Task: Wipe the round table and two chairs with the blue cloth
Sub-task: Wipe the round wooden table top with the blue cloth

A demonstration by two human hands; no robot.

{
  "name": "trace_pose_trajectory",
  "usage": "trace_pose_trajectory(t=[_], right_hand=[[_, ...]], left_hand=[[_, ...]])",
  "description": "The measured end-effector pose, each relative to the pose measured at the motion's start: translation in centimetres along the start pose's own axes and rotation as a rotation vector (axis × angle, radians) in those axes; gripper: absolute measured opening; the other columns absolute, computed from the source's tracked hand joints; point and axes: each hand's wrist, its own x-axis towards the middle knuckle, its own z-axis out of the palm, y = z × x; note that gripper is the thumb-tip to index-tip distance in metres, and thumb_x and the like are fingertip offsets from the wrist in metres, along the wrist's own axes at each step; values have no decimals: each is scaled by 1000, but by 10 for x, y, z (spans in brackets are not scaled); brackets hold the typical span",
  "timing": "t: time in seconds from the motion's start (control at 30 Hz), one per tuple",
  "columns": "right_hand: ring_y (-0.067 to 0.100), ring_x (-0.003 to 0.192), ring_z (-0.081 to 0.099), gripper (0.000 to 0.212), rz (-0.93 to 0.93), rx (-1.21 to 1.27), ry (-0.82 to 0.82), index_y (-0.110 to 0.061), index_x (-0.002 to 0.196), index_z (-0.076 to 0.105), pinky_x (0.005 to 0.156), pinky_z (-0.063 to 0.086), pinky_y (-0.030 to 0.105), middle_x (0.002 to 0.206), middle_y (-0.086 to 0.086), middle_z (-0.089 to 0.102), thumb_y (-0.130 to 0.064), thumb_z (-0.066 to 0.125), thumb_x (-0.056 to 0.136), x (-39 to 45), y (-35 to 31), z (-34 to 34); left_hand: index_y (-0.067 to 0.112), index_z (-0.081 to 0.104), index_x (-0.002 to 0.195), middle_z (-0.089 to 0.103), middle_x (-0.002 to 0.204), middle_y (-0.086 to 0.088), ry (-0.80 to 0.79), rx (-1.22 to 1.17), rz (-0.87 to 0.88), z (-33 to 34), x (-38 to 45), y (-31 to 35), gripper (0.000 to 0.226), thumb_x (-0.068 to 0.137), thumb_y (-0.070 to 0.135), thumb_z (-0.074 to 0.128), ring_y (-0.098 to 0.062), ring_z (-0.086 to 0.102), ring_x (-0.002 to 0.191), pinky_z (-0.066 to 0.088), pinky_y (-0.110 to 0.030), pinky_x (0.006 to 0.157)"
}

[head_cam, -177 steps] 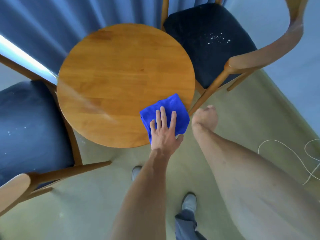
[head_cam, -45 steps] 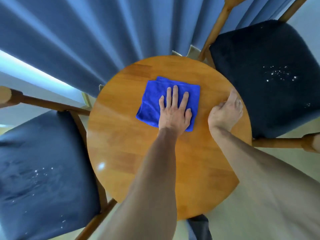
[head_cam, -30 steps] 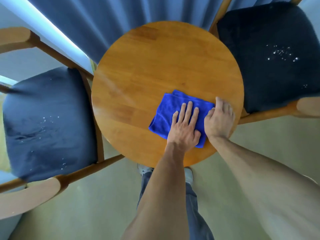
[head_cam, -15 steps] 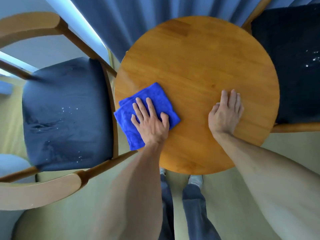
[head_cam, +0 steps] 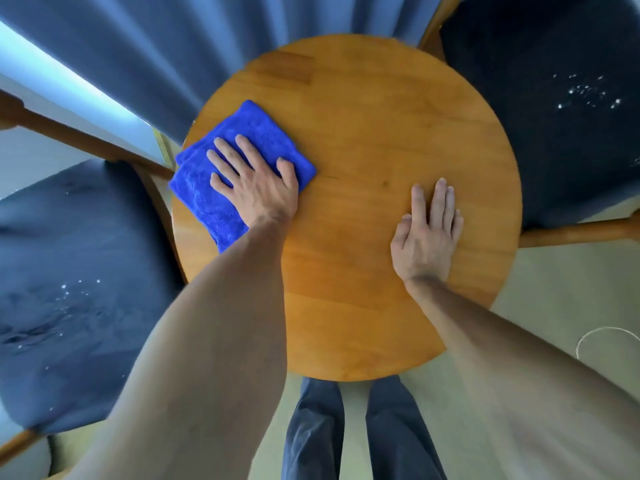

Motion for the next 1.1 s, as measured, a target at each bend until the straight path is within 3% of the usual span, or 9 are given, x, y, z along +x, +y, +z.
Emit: trace_pose_trajectory(t=[0.23,0.43,0.6,0.7,0.8,0.9,0.97,1.03,1.1], right_hand=[[28,149,20,44,1,38,7,-19,143,41,116,23,50,161,11,24,-21,34,99,-1,3,4],[29,148,24,40,0,159,-7,-15,138,45,116,26,52,158,12,30,-14,37,99,-5,2,-4],[31,142,35,39,-68,249,-29,-6,134,51,113,30,46,150,14,44,-7,40,96,-30,10,-28],[35,128,49,41,-150,214,-11,-4,132,54,104,36,47,131,17,61,-3,44,92,-32,27,-45],[38,117,52,42,-115,203,43,-2,130,54,100,37,48,115,20,65,-2,43,90,-26,46,-58],[38,119,50,40,-40,228,72,-1,131,53,100,37,47,116,20,64,-5,42,93,-22,58,-65],[39,119,50,38,-103,202,69,-2,130,54,99,39,48,121,20,61,-12,42,95,-26,60,-67],[40,119,49,39,-211,188,13,-4,131,55,100,39,49,131,20,56,-20,46,96,-34,55,-68],[41,122,48,43,-322,188,-49,-6,132,56,102,39,50,138,22,51,-28,50,96,-50,43,-66]], left_hand=[[9,16,156,7,163,-21,-14,18,92,-3,-15,-5,78,93,53,24,-39,5,150,11,-55,116],[11,23,154,12,162,-19,-75,10,259,-3,-78,-19,78,91,57,30,-37,11,148,17,-52,115],[7,17,155,4,163,-22,-157,23,397,8,-169,-6,73,93,45,29,-40,4,149,13,-55,117],[5,18,155,2,162,-24,-212,13,505,18,-231,6,74,92,41,31,-42,1,149,12,-58,116],[5,24,153,3,163,-23,-255,-21,581,28,-291,17,73,90,40,36,-41,1,149,14,-58,115],[10,29,152,8,163,-19,-254,-107,614,29,-307,19,68,89,33,36,-37,6,150,20,-56,114],[14,33,152,14,162,-19,-208,-191,637,23,-295,9,66,87,25,33,-36,13,149,24,-54,113],[17,36,151,16,161,-22,-116,-219,506,15,-277,-10,66,85,20,37,-36,18,148,23,-53,112],[18,30,152,13,161,-22,-38,-202,118,8,-255,-37,65,88,23,41,-35,15,149,19,-52,113]])
